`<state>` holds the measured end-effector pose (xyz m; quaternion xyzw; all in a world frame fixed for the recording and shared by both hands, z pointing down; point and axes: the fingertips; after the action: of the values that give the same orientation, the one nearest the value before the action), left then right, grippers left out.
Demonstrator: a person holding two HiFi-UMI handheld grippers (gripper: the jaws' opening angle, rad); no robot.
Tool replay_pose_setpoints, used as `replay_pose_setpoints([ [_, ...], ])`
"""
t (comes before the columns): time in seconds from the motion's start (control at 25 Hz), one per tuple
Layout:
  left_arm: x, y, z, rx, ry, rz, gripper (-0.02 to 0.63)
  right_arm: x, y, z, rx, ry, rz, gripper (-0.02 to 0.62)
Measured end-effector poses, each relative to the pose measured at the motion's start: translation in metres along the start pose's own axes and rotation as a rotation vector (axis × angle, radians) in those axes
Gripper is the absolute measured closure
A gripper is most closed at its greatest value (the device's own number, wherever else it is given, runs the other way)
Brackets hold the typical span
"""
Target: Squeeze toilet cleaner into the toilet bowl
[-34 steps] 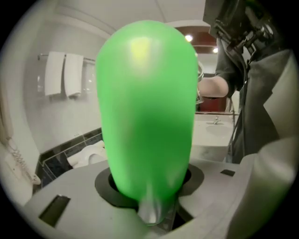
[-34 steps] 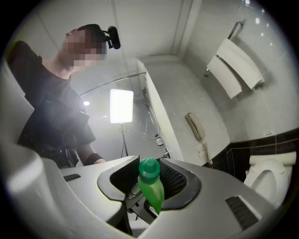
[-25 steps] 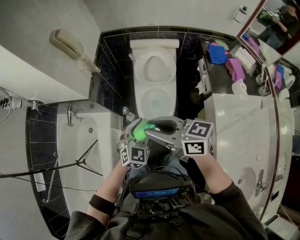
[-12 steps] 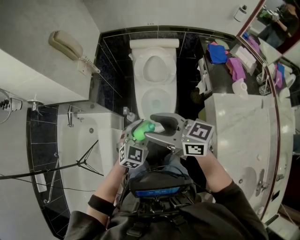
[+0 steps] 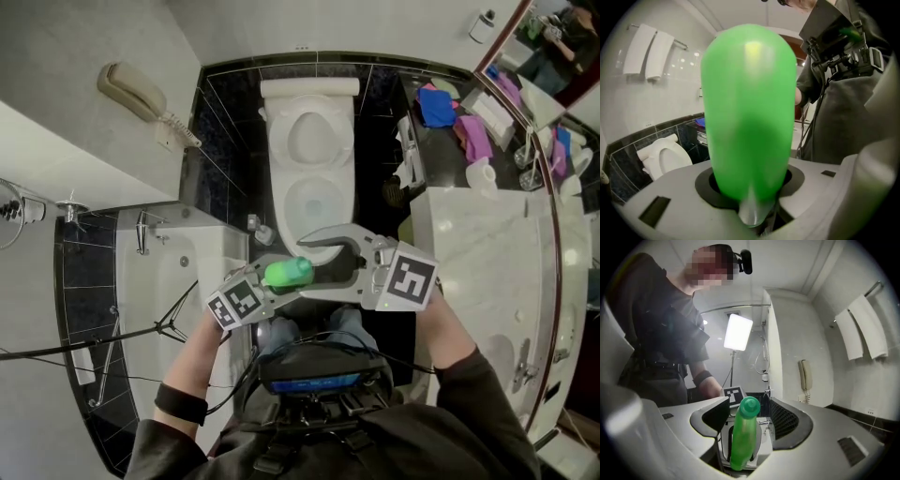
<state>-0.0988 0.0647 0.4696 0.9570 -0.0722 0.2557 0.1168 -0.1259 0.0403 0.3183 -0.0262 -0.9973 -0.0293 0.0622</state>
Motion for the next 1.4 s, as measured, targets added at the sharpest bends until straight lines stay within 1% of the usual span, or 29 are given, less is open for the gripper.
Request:
replay_pose_setpoints([
  [0.12,-0.003,-0.008,0.000,-0.007,0.019,-0.087,0.414,0.002,0.004,0.002,-0.045,0.016,0.029,0.310],
  [0.24,-0.004,-0.013,-0.002,0.003,0.050,-0.136,0.414,0.004,0.006,0.004,-0.071,0.014,0.038,0.332],
  [0.32,-0.004,-0.014,-0.003,0.008,0.063,-0.148,0.414,0.006,0.006,0.006,-0.081,0.006,0.039,0.350],
  [0.36,-0.004,-0.015,-0.003,0.008,0.065,-0.150,0.414,0.005,0.006,0.007,-0.087,0.003,0.037,0.370],
  [0.4,-0.003,-0.015,-0.003,0.009,0.064,-0.151,0.414,0.005,0.006,0.008,-0.089,0.000,0.036,0.416],
  [0.44,-0.003,-0.015,-0.003,0.009,0.063,-0.150,0.414,0.005,0.006,0.008,-0.083,-0.005,0.038,0.434],
  [0.64,0.000,-0.014,-0.002,0.014,0.052,-0.130,0.414,0.003,0.006,0.005,-0.021,-0.009,0.039,0.437],
  [0.76,0.002,-0.006,-0.001,0.024,0.048,-0.056,0.414,0.003,0.003,0.002,0.032,0.001,0.019,0.436],
  [0.96,0.005,0.021,-0.011,0.043,0.048,0.175,0.414,0.002,-0.002,-0.007,0.145,0.013,-0.017,0.436],
  [1.16,0.005,0.043,-0.013,0.083,0.017,0.392,0.414,0.003,-0.008,-0.014,0.268,-0.005,-0.048,0.438],
  [1.24,0.006,0.050,-0.014,0.088,0.006,0.464,0.414,0.002,-0.010,-0.018,0.312,-0.003,-0.061,0.439],
  [1.4,0.006,0.059,-0.011,0.094,-0.013,0.579,0.414,0.001,-0.016,-0.025,0.395,0.005,-0.091,0.439],
])
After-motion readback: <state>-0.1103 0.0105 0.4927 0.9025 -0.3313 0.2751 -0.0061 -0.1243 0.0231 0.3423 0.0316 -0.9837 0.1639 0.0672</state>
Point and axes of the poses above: the fingertips, and each gripper's own axes: x forward along the fingers, y to its left, z out of its top, and after that the axes turned 5 degrees about -x, right-handed
